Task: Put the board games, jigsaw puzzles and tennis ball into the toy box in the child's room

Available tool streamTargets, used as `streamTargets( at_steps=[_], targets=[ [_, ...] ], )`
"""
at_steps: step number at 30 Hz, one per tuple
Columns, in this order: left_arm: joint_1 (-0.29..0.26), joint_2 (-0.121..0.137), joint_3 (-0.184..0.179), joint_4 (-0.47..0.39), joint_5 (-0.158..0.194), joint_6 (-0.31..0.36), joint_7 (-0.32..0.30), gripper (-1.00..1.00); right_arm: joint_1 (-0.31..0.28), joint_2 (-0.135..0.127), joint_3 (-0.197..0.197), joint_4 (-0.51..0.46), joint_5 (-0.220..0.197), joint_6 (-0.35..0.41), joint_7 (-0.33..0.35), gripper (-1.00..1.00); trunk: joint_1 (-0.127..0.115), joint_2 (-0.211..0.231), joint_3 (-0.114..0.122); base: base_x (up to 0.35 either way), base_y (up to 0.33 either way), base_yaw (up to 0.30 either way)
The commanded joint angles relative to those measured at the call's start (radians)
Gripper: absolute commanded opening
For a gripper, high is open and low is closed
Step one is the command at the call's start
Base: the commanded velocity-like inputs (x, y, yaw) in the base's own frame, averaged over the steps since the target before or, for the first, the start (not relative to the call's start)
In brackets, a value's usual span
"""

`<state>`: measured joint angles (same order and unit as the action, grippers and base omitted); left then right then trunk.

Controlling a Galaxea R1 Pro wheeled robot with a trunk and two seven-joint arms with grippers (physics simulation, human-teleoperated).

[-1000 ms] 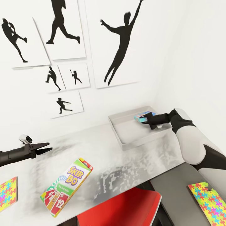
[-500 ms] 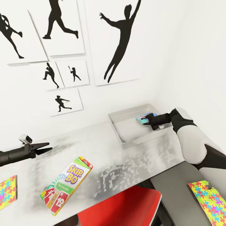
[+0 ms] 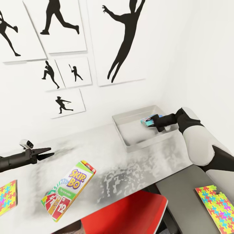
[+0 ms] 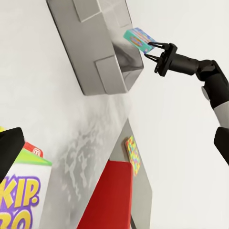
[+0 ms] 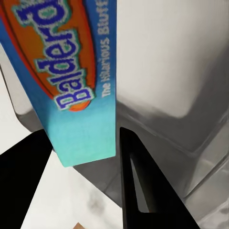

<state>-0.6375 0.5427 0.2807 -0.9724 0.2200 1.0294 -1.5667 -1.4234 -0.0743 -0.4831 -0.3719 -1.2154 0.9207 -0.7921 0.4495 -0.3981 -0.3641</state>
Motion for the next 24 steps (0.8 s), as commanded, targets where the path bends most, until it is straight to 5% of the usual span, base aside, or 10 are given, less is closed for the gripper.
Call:
streamTargets(
  at_steps=[1,24],
  targets=[
    [-0.001,0.000,-0.001,0.000,-0.001,0.011,-0.004,1.00,-0.002,0.000,-0.005,-0.001,-0.008,0.001,-0.010,-1.00,0.000,-0.002,-0.003,0.000,0.000,0.000],
    [-0.001,0.002,-0.001,-0.001,0.000,0.011,-0.004,1.00,-0.044,-0.010,-0.005,-0.002,-0.007,0.001,-0.010,-1.00,0.000,-0.002,-0.041,0.000,0.000,0.000]
  ],
)
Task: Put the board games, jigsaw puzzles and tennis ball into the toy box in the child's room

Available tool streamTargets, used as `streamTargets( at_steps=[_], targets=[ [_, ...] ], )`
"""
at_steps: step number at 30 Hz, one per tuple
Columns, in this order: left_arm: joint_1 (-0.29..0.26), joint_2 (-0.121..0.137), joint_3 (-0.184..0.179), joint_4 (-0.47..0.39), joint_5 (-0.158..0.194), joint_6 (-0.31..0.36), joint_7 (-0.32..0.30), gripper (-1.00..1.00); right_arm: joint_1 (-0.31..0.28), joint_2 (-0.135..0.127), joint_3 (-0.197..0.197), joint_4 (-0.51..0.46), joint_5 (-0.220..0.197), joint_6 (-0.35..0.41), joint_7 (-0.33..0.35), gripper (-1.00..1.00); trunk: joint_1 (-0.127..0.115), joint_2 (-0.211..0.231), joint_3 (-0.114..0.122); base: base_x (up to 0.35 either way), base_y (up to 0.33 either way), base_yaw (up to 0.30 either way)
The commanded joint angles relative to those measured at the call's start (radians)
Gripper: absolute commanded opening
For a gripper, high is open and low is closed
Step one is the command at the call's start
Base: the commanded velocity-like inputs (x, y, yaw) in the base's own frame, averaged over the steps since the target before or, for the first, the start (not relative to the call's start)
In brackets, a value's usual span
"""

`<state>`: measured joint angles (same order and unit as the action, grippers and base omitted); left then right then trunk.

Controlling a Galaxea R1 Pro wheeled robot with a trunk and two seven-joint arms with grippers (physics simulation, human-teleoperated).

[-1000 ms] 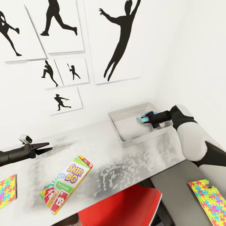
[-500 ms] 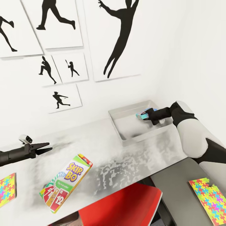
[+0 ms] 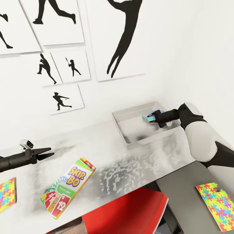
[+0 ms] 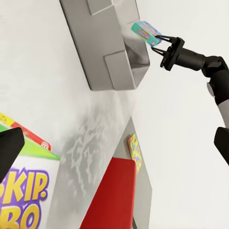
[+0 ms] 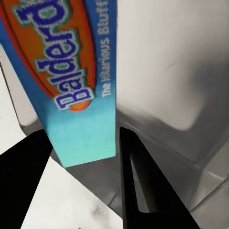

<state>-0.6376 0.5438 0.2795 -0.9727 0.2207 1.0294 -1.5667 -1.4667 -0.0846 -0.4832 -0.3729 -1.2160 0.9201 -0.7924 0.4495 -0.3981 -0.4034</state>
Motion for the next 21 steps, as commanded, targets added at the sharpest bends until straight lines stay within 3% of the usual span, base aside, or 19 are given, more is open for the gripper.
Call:
streamTargets(
  at_steps=[1,21],
  targets=[
    [-0.001,0.000,0.000,0.000,0.000,0.011,-0.004,1.00,-0.003,0.000,-0.005,-0.001,-0.007,0.002,-0.010,-1.00,0.000,-0.002,-0.003,0.000,0.000,0.000],
    [-0.001,0.001,0.001,0.000,0.000,0.011,-0.004,1.00,-0.036,0.000,0.000,-0.001,0.004,0.001,-0.010,-1.00,0.000,-0.002,-0.036,0.000,0.000,0.000]
  ],
)
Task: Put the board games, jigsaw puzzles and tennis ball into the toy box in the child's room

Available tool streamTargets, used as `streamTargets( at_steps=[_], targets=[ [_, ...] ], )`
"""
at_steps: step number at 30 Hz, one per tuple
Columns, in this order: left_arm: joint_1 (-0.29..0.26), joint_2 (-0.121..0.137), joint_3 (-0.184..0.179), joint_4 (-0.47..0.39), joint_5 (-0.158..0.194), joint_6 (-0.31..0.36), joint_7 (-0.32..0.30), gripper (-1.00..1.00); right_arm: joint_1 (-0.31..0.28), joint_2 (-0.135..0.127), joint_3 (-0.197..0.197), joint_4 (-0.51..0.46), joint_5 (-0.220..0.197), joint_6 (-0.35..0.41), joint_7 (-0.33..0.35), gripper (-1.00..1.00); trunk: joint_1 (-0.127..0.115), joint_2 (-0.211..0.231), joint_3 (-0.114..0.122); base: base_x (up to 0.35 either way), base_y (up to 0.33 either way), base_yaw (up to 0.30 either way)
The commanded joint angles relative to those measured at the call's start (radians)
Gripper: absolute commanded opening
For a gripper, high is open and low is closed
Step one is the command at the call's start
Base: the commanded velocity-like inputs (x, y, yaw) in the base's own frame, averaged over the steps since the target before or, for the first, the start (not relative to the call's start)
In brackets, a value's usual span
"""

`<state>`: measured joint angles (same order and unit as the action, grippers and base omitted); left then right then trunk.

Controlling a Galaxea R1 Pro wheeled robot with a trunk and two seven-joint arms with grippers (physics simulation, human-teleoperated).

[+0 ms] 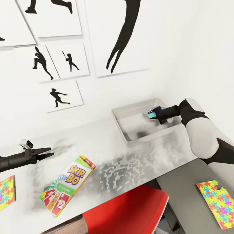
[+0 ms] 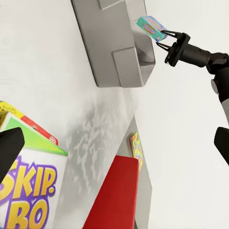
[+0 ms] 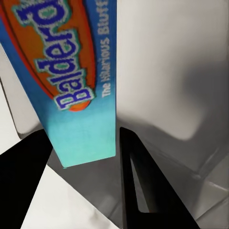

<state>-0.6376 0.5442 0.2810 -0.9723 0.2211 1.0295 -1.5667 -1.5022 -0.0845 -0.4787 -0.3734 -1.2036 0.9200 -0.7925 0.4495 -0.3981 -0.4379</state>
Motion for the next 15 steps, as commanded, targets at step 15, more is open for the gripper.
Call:
streamTargets(
  at_steps=[15],
  targets=[
    [-0.001,0.001,-0.001,0.000,0.000,0.011,-0.004,1.00,-0.001,-0.004,-0.003,-0.001,-0.006,0.005,-0.008,-1.00,0.000,-0.002,-0.010,0.000,0.000,0.000]
  ],
)
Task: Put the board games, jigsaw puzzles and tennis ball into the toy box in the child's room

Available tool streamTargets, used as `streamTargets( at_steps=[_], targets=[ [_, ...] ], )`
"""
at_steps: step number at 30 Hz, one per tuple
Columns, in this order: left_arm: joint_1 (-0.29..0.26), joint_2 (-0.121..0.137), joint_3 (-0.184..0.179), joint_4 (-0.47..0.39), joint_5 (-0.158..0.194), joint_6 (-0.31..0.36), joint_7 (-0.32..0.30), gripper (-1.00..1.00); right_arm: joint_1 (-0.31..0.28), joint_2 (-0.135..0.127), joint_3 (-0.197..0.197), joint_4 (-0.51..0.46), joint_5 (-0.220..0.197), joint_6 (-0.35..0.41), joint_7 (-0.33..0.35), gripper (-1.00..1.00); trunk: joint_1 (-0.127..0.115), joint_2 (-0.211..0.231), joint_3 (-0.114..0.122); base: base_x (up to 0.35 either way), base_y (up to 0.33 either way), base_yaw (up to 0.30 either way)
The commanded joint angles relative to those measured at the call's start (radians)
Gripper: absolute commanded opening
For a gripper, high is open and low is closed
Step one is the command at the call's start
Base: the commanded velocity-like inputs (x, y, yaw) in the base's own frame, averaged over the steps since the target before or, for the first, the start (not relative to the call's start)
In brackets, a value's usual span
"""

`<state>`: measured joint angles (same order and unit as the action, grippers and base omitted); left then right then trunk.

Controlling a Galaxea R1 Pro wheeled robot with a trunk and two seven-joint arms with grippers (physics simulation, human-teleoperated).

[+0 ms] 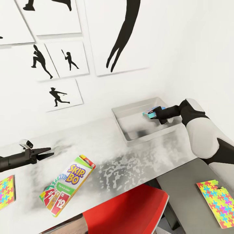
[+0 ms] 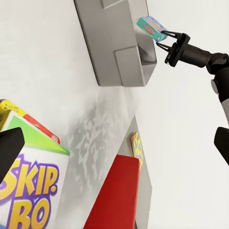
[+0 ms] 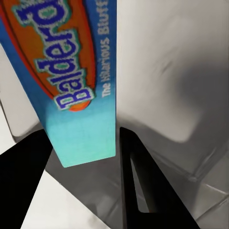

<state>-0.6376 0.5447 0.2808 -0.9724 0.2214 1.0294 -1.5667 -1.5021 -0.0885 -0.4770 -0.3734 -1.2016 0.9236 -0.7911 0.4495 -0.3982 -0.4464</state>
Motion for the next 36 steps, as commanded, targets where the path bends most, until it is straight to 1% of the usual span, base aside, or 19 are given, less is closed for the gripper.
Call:
streamTargets(
  at_steps=[1,15,21,27,36],
  targets=[
    [-0.001,0.001,0.000,0.000,0.000,0.011,-0.004,1.00,-0.001,0.000,-0.005,-0.001,-0.008,0.001,-0.010,-1.00,0.001,-0.002,-0.002,0.000,0.000,0.000],
    [-0.002,0.001,0.000,-0.001,0.001,0.012,-0.004,1.00,-0.001,-0.008,-0.008,-0.001,-0.007,0.001,-0.011,-1.00,0.001,-0.002,-0.002,0.000,0.000,0.000],
    [-0.002,0.003,0.000,-0.001,0.001,0.012,-0.004,1.00,-0.003,-0.018,-0.009,-0.001,-0.007,-0.003,-0.011,-1.00,0.001,-0.002,-0.002,0.000,0.000,0.000],
    [-0.002,0.002,0.000,-0.001,0.001,0.012,-0.004,1.00,-0.009,-0.021,-0.008,-0.001,-0.006,-0.003,-0.011,-1.00,0.001,-0.002,-0.002,0.000,0.000,0.000],
    [-0.002,0.001,0.000,-0.002,0.001,0.012,-0.004,1.00,-0.015,-0.021,-0.007,-0.002,-0.007,-0.002,-0.011,-1.00,0.001,-0.002,-0.013,0.000,0.000,0.000]
  ],
)
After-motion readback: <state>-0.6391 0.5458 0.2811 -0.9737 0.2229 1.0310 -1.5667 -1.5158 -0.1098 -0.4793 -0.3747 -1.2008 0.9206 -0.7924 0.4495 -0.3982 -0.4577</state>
